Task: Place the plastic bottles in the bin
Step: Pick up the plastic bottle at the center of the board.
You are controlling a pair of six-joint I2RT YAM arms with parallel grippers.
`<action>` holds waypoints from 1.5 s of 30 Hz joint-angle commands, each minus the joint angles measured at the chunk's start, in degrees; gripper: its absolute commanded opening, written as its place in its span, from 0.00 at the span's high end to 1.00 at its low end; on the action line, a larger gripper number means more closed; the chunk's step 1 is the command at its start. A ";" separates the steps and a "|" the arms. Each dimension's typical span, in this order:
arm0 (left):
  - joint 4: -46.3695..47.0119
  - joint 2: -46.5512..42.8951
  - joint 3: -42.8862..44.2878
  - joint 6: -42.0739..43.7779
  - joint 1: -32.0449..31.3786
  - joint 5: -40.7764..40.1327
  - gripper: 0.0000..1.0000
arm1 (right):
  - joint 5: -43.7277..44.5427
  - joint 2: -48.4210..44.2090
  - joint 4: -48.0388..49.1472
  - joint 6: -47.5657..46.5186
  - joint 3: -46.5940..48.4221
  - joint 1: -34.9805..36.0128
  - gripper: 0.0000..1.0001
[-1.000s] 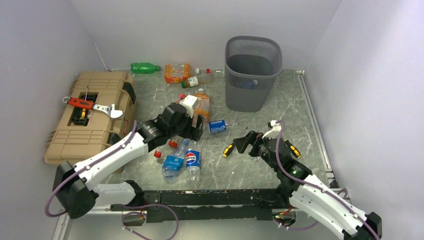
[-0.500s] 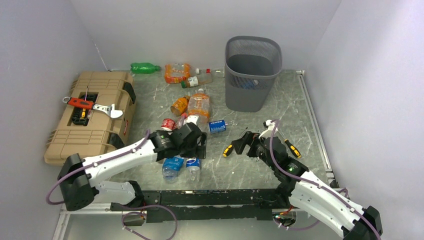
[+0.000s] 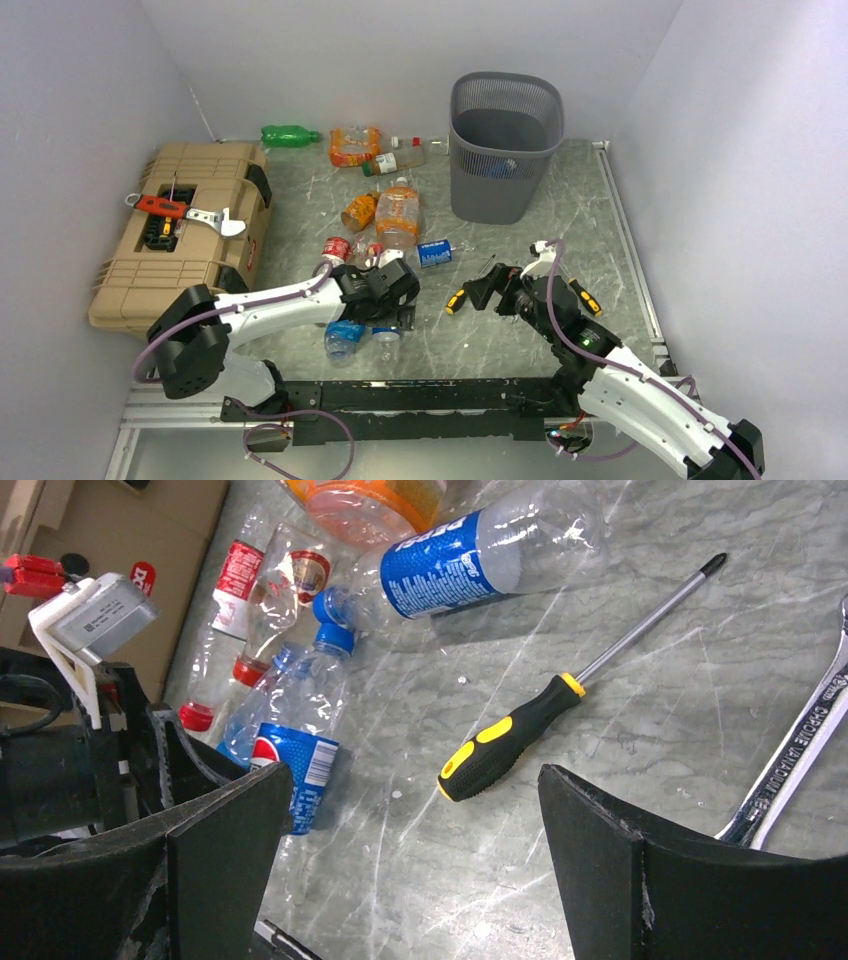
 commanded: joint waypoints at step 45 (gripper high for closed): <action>16.21 -40.99 1.28 57.60 -5.28 19.60 0.56 | -27.08 6.72 7.16 -4.28 33.01 0.12 0.00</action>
